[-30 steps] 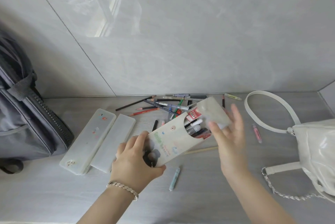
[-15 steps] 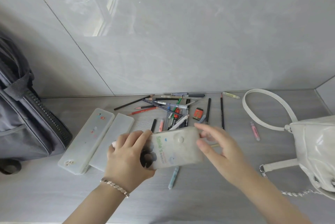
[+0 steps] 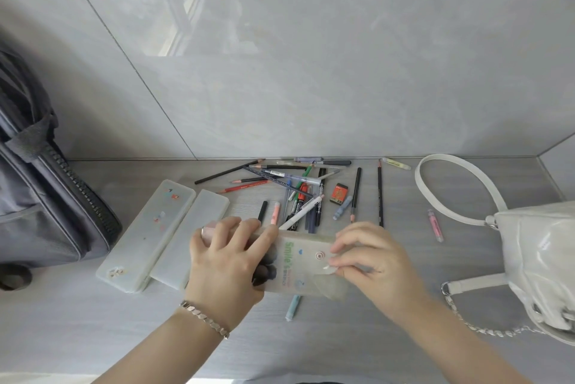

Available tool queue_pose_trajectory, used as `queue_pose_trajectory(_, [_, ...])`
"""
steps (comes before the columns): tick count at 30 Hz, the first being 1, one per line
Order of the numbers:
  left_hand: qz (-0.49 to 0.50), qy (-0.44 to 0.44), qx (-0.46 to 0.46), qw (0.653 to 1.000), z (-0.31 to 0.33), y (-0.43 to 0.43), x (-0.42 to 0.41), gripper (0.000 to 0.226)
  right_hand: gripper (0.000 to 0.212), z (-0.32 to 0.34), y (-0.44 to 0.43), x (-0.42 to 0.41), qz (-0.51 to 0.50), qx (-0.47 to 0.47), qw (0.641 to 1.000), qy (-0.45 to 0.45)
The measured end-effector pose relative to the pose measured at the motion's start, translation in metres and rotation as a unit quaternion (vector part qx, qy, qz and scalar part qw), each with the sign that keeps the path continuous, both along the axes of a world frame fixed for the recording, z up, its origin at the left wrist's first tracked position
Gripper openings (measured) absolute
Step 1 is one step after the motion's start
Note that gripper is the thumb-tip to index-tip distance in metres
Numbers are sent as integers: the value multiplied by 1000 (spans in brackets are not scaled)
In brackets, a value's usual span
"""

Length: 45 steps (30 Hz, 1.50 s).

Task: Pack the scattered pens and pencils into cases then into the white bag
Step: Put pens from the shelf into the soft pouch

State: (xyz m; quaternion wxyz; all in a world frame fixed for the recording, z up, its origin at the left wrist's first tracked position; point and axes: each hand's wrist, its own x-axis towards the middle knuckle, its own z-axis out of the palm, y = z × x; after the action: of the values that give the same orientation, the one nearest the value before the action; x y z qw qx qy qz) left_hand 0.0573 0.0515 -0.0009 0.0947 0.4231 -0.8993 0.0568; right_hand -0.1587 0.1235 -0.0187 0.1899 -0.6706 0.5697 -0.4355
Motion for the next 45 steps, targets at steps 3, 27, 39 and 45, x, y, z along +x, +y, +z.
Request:
queue_pose_trajectory(3, [-6,-13,-70,997,5,0,-3,82,18,-4,2,3,-10,-44,999,5])
queue_pose_trajectory(27, [-32,43,-288,956,13,6,-6,47,26,15,-1,14,-62,103,987,-109])
queue_pose_trajectory(39, [-25,67,-212,975,-6,2,-3,49,23,34,-29,8,56,289,954,53])
queue_pose_trajectory(45, [9,56,-75,996,-17,2,10,59,16,29,-44,3,91,345,934,-21])
